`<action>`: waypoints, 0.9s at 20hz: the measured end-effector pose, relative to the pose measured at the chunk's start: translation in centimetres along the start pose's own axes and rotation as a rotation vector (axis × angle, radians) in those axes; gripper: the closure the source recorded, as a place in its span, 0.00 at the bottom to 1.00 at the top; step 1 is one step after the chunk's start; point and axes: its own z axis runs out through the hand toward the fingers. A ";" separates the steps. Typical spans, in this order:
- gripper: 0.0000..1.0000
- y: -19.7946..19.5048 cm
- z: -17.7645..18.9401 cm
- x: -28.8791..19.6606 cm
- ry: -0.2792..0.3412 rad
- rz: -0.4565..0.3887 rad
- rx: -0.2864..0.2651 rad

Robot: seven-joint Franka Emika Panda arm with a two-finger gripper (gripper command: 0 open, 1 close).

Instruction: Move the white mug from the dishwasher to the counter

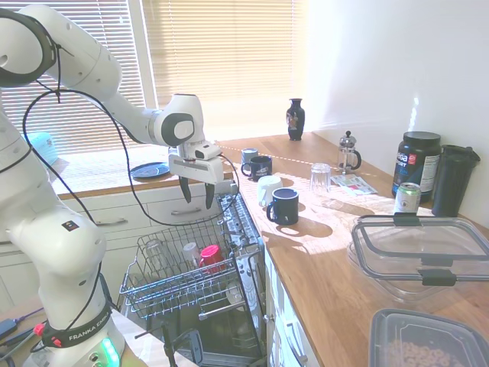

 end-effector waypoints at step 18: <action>0.00 -11.9 8.7 -4.6 0.104 -0.408 -0.099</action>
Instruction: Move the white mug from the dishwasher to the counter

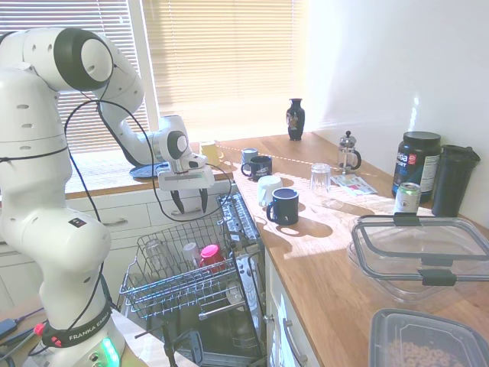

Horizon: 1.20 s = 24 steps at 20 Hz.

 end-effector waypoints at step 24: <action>0.00 -7.7 17.9 -2.9 -0.059 -0.420 -0.103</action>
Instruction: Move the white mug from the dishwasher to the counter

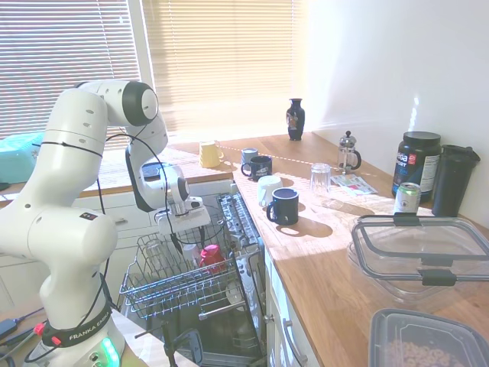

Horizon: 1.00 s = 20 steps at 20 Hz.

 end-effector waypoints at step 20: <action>0.00 -4.0 7.4 5.2 0.013 -0.038 -0.025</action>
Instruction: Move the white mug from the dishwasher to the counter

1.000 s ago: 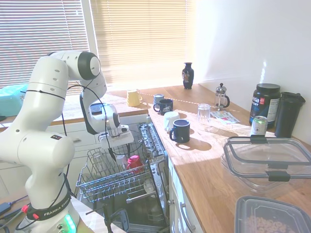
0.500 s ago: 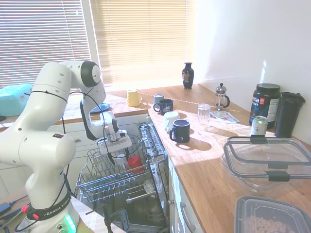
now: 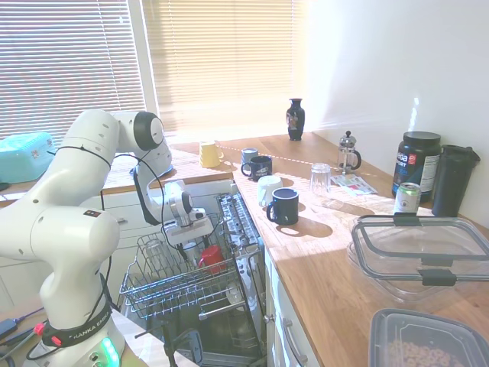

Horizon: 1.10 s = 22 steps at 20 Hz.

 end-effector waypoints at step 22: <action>1.00 0.3 2.5 0.3 -0.006 0.014 0.032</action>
